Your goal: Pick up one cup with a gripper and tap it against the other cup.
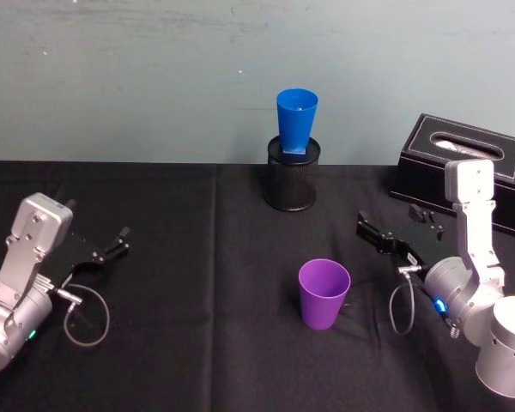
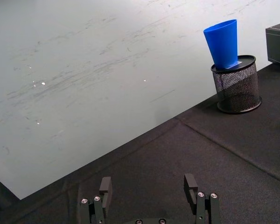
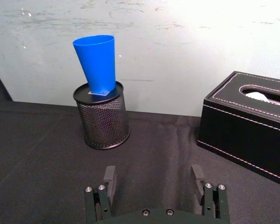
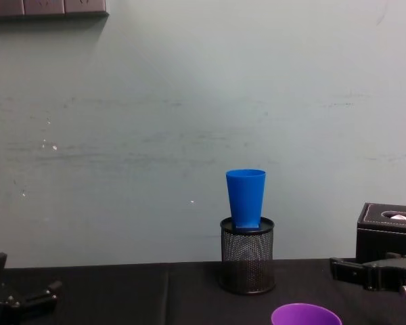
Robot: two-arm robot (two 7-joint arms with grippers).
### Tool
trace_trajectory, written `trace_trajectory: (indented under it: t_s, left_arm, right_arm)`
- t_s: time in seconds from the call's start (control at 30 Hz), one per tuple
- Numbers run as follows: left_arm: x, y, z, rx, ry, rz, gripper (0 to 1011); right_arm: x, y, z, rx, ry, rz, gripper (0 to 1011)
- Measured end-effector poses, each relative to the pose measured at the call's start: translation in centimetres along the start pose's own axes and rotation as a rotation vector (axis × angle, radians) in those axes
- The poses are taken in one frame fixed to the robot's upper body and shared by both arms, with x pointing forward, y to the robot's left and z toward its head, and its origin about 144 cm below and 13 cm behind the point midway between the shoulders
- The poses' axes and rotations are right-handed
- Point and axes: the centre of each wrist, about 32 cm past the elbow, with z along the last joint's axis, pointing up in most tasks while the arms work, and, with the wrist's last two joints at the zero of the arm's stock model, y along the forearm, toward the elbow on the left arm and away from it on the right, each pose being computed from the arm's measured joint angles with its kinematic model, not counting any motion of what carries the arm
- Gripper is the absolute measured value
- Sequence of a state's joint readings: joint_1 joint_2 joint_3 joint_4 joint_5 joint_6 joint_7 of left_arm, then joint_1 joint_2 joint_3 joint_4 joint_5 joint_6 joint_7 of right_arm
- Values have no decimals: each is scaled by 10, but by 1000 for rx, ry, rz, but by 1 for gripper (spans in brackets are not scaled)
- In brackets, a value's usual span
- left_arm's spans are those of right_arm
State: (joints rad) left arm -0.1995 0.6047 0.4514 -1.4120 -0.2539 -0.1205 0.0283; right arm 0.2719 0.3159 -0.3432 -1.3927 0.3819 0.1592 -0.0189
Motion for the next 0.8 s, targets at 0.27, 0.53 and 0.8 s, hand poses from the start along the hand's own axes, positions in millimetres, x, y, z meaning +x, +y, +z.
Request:
trace_trajectory:
  t_s: [0.27,0.53,0.8]
  left_arm:
    - [0,0,0,0,0,0,1011]
    - [0,0,0,0,0,0,1012]
    - [0,0,0,0,0,0,1012]
  right_arm:
    - [0,0,0,1,-1,-2,1000]
    - [0,0,0,1,-1,-4,1000]
    - [0,0,0,2,-1,-6,1000]
